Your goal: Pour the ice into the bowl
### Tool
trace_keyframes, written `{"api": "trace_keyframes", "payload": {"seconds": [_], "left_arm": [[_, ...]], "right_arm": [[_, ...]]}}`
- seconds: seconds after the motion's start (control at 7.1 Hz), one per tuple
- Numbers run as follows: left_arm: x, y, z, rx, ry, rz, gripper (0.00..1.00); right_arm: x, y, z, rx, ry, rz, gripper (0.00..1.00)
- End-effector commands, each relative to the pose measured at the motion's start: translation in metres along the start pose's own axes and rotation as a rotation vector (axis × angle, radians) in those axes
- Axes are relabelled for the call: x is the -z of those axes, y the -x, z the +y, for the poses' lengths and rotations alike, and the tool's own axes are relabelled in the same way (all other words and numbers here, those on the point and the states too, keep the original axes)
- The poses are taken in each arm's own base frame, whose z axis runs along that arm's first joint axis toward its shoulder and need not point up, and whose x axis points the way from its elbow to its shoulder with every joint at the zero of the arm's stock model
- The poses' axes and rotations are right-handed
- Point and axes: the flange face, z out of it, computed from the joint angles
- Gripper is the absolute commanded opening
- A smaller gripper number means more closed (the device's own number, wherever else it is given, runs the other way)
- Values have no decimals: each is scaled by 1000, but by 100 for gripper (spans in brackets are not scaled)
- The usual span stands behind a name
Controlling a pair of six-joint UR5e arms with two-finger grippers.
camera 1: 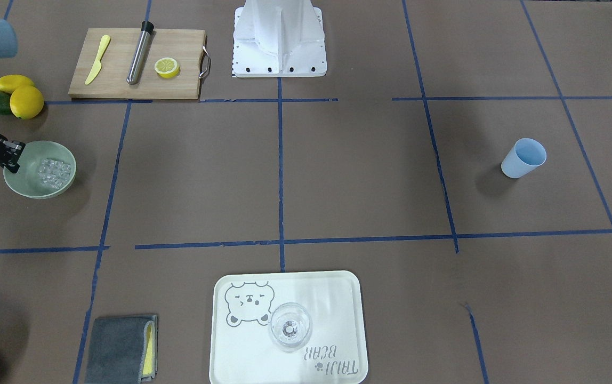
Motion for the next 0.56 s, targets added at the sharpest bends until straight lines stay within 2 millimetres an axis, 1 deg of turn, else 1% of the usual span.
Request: {"api": "trace_keyframes", "payload": {"seconds": [0.0,0.14,0.42], "left_arm": [[1,0,0,-1,-1,0,100],[0,0,0,0,0,0,100],[1,0,0,-1,-1,0,100]], "right_arm": [[-9,-21,-4,-1,2,29,99],[2,-40,-15,82,-13,42,100],[40,-101,-40,271,19,130,100]]}}
